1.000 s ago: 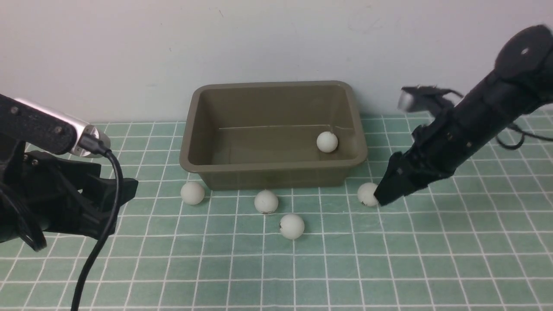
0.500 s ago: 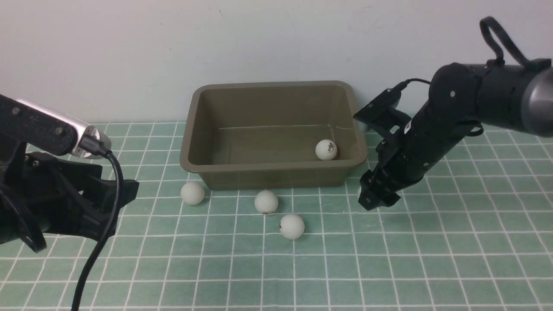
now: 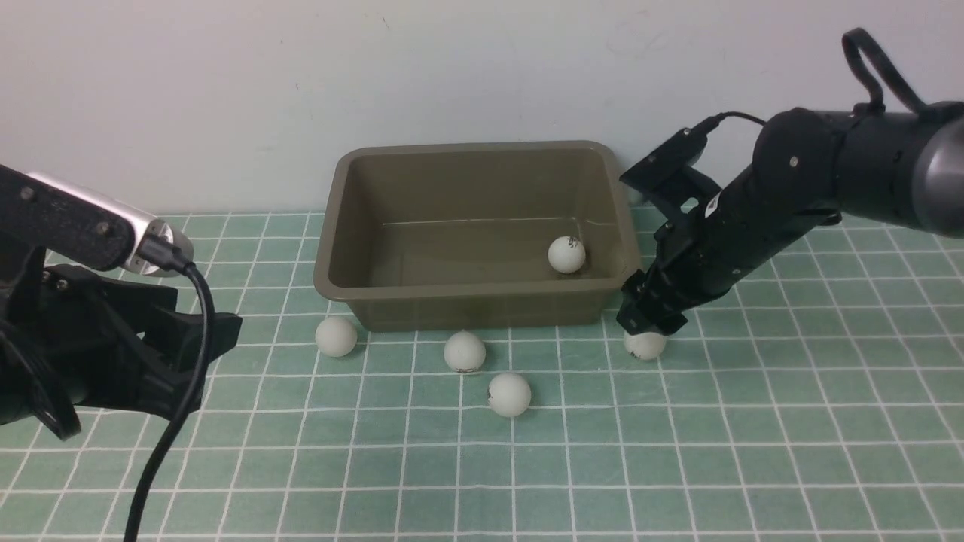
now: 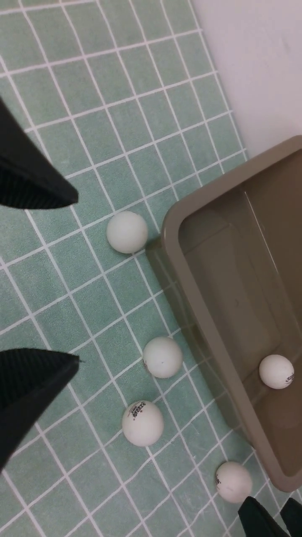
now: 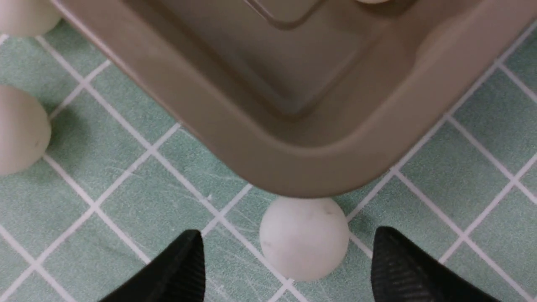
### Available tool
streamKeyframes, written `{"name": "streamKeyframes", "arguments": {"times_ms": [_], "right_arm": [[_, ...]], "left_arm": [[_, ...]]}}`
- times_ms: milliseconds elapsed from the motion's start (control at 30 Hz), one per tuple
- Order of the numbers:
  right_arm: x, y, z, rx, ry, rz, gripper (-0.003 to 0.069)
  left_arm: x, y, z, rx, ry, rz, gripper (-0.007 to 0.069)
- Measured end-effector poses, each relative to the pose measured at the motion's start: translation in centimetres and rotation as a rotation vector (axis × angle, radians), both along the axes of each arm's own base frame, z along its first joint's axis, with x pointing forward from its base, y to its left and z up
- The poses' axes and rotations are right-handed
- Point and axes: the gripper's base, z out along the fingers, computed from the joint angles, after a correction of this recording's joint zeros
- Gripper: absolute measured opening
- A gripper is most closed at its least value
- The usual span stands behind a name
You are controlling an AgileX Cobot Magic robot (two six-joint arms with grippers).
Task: Put the table tennis balls in the box on the green coffee tablecloth.
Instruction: 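Reach for and grasp a ping pong ball on the table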
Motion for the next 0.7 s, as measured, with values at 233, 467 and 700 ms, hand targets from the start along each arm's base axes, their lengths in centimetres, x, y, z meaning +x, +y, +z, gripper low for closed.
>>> {"name": "streamKeyframes", "arguments": {"times_ms": [233, 467, 700], "right_arm": [[1.0, -0.3, -3.2, 0.029, 0.065, -0.018, 0.0483], [1.5, -0.1, -3.7, 0.043, 0.027, -0.014, 0.0483], [1.6, -0.1, -3.6, 0.044, 0.013, -0.015, 0.0482]], "left_arm": [[0.0, 0.0, 0.0, 0.0, 0.0, 0.0, 0.0406], [0.0, 0.0, 0.0, 0.0, 0.0, 0.0, 0.0406], [0.0, 0.0, 0.0, 0.0, 0.0, 0.0, 0.0406]]}}
